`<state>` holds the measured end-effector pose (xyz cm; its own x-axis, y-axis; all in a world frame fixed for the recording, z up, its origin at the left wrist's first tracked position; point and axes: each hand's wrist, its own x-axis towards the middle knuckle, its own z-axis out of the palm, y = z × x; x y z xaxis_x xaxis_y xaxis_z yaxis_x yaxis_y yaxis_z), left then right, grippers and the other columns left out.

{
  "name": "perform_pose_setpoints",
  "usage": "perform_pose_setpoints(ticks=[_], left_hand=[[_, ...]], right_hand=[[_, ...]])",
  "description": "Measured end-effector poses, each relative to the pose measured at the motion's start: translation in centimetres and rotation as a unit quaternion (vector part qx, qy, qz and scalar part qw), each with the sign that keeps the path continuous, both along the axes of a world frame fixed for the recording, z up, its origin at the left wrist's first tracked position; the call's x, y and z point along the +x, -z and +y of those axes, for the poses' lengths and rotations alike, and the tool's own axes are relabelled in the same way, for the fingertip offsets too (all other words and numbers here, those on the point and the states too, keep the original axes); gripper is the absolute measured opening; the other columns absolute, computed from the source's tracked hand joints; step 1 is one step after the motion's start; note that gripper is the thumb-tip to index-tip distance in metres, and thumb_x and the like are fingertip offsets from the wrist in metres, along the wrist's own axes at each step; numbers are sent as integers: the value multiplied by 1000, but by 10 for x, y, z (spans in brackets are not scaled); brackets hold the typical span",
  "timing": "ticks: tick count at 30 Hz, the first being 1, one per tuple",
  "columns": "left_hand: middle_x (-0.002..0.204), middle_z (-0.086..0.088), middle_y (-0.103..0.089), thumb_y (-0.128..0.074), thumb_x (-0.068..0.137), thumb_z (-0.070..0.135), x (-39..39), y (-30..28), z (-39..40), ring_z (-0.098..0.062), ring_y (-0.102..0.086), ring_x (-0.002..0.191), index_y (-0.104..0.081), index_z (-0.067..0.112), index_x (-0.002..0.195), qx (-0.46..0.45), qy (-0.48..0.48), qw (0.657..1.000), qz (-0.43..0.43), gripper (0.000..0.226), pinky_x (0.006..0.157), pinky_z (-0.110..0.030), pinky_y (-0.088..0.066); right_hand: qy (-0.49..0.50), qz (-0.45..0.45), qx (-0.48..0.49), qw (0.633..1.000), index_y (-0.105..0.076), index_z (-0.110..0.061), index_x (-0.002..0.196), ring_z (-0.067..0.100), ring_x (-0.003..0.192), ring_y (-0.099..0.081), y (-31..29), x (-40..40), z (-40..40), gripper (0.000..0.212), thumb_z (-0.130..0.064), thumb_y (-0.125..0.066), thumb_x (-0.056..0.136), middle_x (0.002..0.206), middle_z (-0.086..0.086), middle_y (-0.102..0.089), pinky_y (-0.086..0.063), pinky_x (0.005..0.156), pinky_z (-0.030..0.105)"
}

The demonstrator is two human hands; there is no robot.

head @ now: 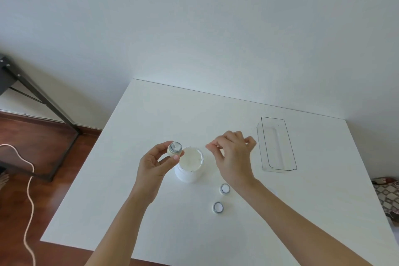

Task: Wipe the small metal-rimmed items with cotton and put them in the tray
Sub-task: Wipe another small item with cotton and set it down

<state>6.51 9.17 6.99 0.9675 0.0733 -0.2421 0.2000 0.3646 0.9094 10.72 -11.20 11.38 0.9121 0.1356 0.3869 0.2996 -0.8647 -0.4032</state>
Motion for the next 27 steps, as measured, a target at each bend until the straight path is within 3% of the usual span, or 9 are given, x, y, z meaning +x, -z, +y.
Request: perform_pose_setpoints(ticks=[5,11,16,19,22,27], left_hand=[[113,-1,-76,-84,67,27,-7,4,5,-29,-71,113,-74,22,107,8,8,1000,5,42,108,-47,-45],[116,-1,-75,-83,70,20,-12,9,12,-29,-71,113,-73,21,110,14,-3,1000,13,41,106,-45,-46],[116,-1,-75,-76,76,10,-14,15,18,-28,-72,111,-71,16,114,16,-13,1000,23,38,106,-44,-46],[116,-1,-75,-77,77,8,-12,17,16,-27,-72,110,-71,18,112,22,-13,999,27,37,105,-43,-46],[116,-2,-76,-78,78,6,-9,19,12,-26,-72,109,-73,19,110,29,-8,999,29,36,104,-42,-46],[112,-3,-77,-76,84,-1,-2,17,-2,-24,-75,104,-71,13,111,57,2,998,35,31,103,-40,-49]], right_hand=[[-57,117,-175,976,-68,-21,86,21,94,-48,24,21,24,24,-34,-52,96,89,-5,-60,-15,84,35],[-101,198,-239,945,-66,-15,86,27,97,-45,38,30,44,24,-27,-50,98,85,1,-51,-20,89,39],[-17,255,-152,955,-59,-19,78,26,95,-50,31,32,30,24,-32,-51,97,93,0,-63,-25,84,38],[50,308,-58,948,-47,-18,62,27,85,-56,19,35,15,35,-31,-53,94,73,0,-60,-23,77,37],[99,345,15,933,-50,-16,63,24,71,-52,7,36,1,34,-33,-56,92,65,0,-49,-22,75,37],[127,353,121,919,-61,-13,69,17,65,-48,-19,32,-15,32,-35,-60,91,58,-7,-45,-23,76,34]])
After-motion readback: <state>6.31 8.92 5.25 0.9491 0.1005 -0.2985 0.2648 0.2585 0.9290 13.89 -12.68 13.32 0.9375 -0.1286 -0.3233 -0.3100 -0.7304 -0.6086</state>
